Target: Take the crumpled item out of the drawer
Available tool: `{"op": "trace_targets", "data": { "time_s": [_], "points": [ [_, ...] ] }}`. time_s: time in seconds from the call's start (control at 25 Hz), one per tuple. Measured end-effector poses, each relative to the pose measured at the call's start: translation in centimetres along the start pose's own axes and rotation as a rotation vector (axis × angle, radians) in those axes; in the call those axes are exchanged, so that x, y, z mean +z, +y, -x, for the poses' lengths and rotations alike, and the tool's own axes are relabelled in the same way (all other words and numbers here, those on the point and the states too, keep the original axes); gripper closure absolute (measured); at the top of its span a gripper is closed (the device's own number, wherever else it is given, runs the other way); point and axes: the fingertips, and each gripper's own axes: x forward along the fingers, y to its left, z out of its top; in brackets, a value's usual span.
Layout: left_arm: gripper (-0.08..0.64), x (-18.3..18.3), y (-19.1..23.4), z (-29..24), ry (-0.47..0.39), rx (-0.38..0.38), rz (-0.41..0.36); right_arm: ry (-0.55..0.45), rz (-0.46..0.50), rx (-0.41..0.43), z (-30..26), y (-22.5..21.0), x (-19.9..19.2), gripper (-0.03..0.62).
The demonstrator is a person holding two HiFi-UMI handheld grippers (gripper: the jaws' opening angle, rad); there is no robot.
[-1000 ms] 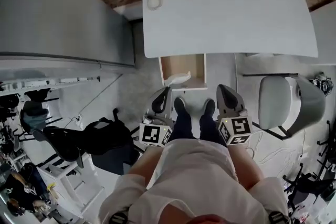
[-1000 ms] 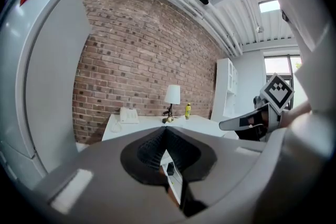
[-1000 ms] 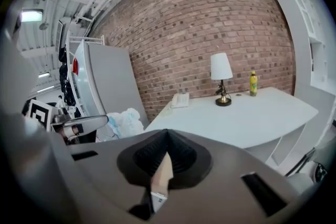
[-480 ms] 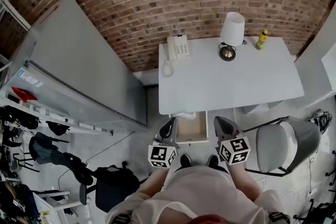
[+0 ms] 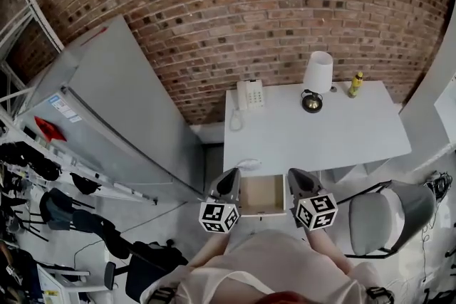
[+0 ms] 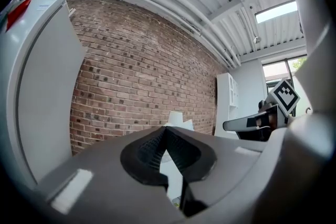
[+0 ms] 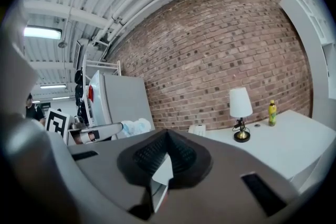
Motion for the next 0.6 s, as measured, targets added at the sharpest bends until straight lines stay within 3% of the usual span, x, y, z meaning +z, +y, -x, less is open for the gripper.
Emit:
{"op": "trace_targets", "data": {
  "time_s": [0.6],
  "points": [
    [0.552, 1.1, 1.1, 1.0, -0.023, 0.003, -0.013, -0.033, 0.054, 0.012, -1.3, 2.2, 1.6, 0.584]
  ]
}}
